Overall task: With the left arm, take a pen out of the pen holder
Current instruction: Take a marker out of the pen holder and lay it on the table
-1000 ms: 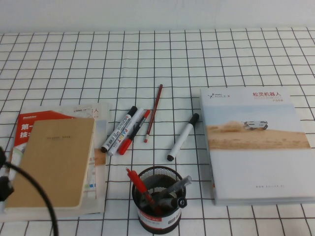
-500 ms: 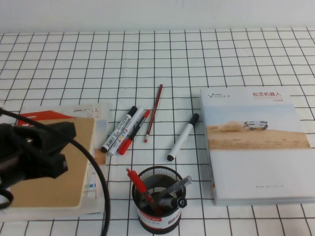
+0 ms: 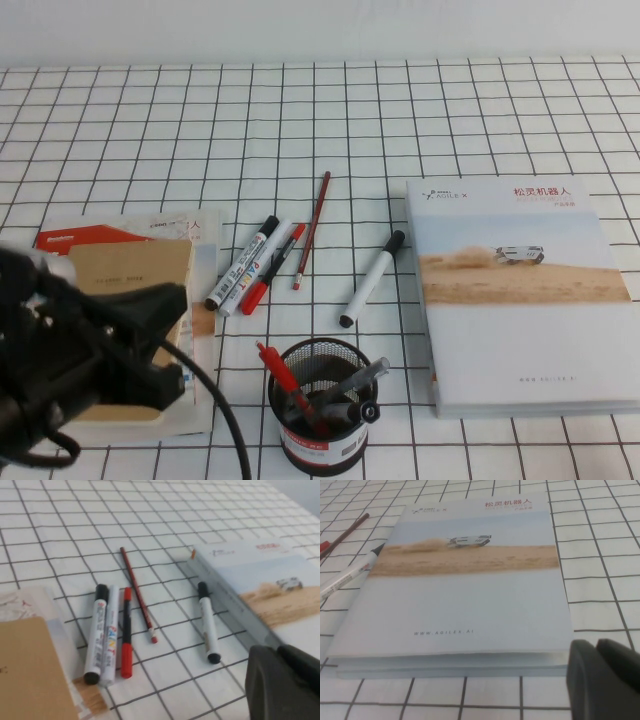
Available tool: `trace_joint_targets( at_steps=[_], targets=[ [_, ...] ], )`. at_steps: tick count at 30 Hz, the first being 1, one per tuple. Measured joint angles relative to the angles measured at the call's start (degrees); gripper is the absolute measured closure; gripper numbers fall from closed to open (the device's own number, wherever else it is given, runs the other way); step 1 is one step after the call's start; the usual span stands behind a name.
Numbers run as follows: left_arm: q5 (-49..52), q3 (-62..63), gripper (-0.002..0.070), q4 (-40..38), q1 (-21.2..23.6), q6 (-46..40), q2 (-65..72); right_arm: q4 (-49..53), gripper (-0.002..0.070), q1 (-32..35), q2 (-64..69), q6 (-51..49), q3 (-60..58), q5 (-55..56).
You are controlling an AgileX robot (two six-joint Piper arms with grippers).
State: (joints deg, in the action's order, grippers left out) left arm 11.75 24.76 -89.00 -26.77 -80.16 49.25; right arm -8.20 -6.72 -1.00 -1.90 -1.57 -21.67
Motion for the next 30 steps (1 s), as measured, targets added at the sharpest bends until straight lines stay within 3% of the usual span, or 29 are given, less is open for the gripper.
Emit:
trace_joint_targets(
  at_steps=[3, 6, 22, 25, 30],
  targets=[
    [-1.3, -2.1, 0.0678, -6.8, -0.9, -9.7, 0.1, 0.0, 0.0692, 0.0, 0.0, 0.0, 0.0, 0.0],
    [0.6, -2.2, 0.0678, -8.8, -1.2, -12.8, 0.1, 0.0, 0.0692, 0.0, 0.0, 0.0, 0.0, 0.0],
    [0.9, -2.1, 0.0678, -8.9, -1.2, -13.3, 0.1, 0.0, 0.0691, 0.0, 0.0, 0.0, 0.0, 0.0],
    [0.9, -0.2, 0.0678, 0.4, -1.2, -3.1, 0.1, 0.0, 0.0691, 0.0, 0.0, 0.0, 0.0, 0.0],
    [2.4, 5.5, 0.0678, 36.8, -1.2, 34.9, 0.1, 0.0, 0.0691, 0.0, 0.0, 0.0, 0.0, 0.0]
  ],
)
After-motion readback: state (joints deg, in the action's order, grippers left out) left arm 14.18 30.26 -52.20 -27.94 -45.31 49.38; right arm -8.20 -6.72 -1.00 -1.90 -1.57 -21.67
